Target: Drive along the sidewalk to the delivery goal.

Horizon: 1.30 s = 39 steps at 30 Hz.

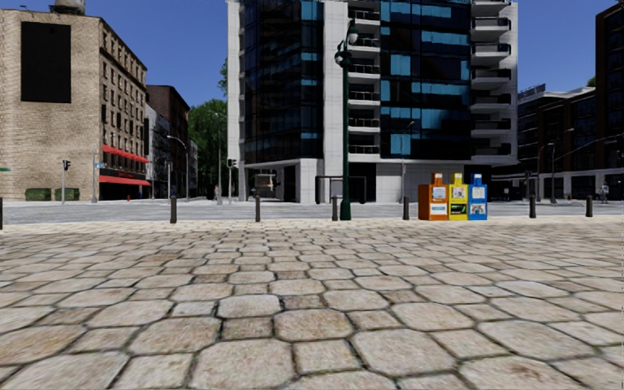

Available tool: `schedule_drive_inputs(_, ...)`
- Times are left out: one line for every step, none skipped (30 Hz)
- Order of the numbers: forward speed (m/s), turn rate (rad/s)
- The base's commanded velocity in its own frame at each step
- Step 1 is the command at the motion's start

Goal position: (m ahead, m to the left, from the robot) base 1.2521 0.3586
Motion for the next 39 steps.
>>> schedule_drive_inputs(2.0,0.52)
schedule_drive_inputs(2.0,0.52)
schedule_drive_inputs(2.0,0.52)
schedule_drive_inputs(2.0,0.52)
schedule_drive_inputs(2.0,0.52)
schedule_drive_inputs(2.0,0.52)
schedule_drive_inputs(1.99,0.52)
schedule_drive_inputs(1.92,0.52)
schedule_drive_inputs(1.92,0.52)
schedule_drive_inputs(1.79,0.52)
schedule_drive_inputs(1.47,0.52)
schedule_drive_inputs(1.41,0.52)
schedule_drive_inputs(1.4,0.52)
schedule_drive_inputs(1.38,0.52)
schedule_drive_inputs(1.38,0.52)
schedule_drive_inputs(1.36,0.51)
schedule_drive_inputs(1.33,0.49)
schedule_drive_inputs(1.3,0.36)
schedule_drive_inputs(1.3,0.36)
schedule_drive_inputs(1.26,0.23)
schedule_drive_inputs(1.22,0.0)
schedule_drive_inputs(1.18,0.0)
schedule_drive_inputs(1.18,0.0)
schedule_drive_inputs(1.17,0.0)
schedule_drive_inputs(1.14,0.0)
schedule_drive_inputs(1.06,0.0)
schedule_drive_inputs(1.06,0.0)
schedule_drive_inputs(0.39,0.0)
schedule_drive_inputs(0.0,0.0)
schedule_drive_inputs(0.0,0.0)
schedule_drive_inputs(0.0,0.0)
schedule_drive_inputs(0.0,0.0)
schedule_drive_inputs(0.0,0.0)
schedule_drive_inputs(0.0,0.0)
schedule_drive_inputs(0.0,0.0)
schedule_drive_inputs(0.0,0.0)
schedule_drive_inputs(0.0,0.0)
schedule_drive_inputs(0.0,0.0)
schedule_drive_inputs(0.0,0.0)
